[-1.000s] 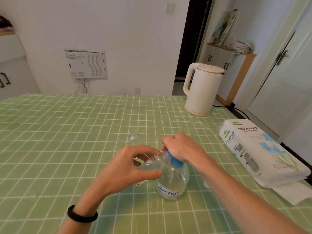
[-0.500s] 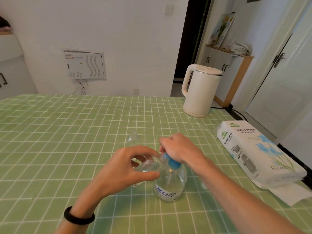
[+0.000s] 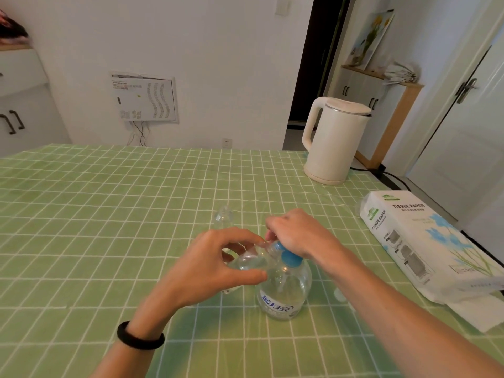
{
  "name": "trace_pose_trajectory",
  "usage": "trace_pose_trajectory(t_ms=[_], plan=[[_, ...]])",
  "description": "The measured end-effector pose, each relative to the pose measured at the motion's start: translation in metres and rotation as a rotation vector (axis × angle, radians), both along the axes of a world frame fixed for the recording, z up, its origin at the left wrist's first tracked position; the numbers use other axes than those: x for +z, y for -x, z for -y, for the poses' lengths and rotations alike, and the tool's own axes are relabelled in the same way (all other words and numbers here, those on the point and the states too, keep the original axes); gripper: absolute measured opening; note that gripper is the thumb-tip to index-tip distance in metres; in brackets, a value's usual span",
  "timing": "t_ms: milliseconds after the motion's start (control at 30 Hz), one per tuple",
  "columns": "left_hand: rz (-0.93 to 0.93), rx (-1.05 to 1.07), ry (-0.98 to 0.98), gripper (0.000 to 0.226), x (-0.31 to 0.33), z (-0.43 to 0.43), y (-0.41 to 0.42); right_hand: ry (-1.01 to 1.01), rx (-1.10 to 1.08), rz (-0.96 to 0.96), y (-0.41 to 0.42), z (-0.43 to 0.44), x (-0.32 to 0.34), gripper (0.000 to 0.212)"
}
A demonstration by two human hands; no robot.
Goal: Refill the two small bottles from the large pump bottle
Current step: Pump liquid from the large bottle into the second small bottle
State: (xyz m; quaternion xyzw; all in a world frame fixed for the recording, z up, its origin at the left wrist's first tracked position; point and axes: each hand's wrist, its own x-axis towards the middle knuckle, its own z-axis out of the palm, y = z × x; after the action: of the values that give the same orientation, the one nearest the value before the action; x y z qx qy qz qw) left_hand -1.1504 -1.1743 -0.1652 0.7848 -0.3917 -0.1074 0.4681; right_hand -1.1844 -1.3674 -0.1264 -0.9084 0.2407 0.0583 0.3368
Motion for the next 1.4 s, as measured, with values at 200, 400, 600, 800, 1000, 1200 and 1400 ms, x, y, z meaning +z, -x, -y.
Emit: trace_pose_trajectory(t_ms=[200, 400, 600, 800, 1000, 1200, 1400], plan=[[0.006, 0.007, 0.005, 0.044, 0.0013, -0.0001, 0.0014, 0.022, 0.0, -0.011, 0.0003, 0.0005, 0.0038, 0.044], [-0.015, -0.001, 0.024, 0.044, 0.0017, 0.0, 0.0016, 0.04, 0.005, 0.002, -0.0017, 0.0031, 0.0063, 0.042], [0.012, -0.006, 0.006, 0.046, -0.0004, 0.0004, -0.0001, -0.02, -0.017, -0.006, 0.002, -0.0016, 0.0015, 0.044], [0.0, 0.004, 0.014, 0.047, 0.0005, 0.0, 0.0012, 0.013, -0.014, 0.004, 0.0019, -0.0003, 0.0056, 0.042], [-0.009, -0.001, 0.027, 0.046, 0.0005, 0.0, 0.0008, -0.005, -0.033, 0.038, 0.0003, 0.0023, 0.0027, 0.042], [-0.002, 0.007, 0.002, 0.043, -0.0019, -0.0002, -0.0006, -0.03, -0.023, 0.017, 0.0026, -0.0017, -0.0007, 0.043], [-0.003, 0.007, 0.016, 0.041, -0.0015, -0.0006, 0.0002, 0.026, -0.009, 0.012, 0.0003, 0.0009, 0.0058, 0.041]])
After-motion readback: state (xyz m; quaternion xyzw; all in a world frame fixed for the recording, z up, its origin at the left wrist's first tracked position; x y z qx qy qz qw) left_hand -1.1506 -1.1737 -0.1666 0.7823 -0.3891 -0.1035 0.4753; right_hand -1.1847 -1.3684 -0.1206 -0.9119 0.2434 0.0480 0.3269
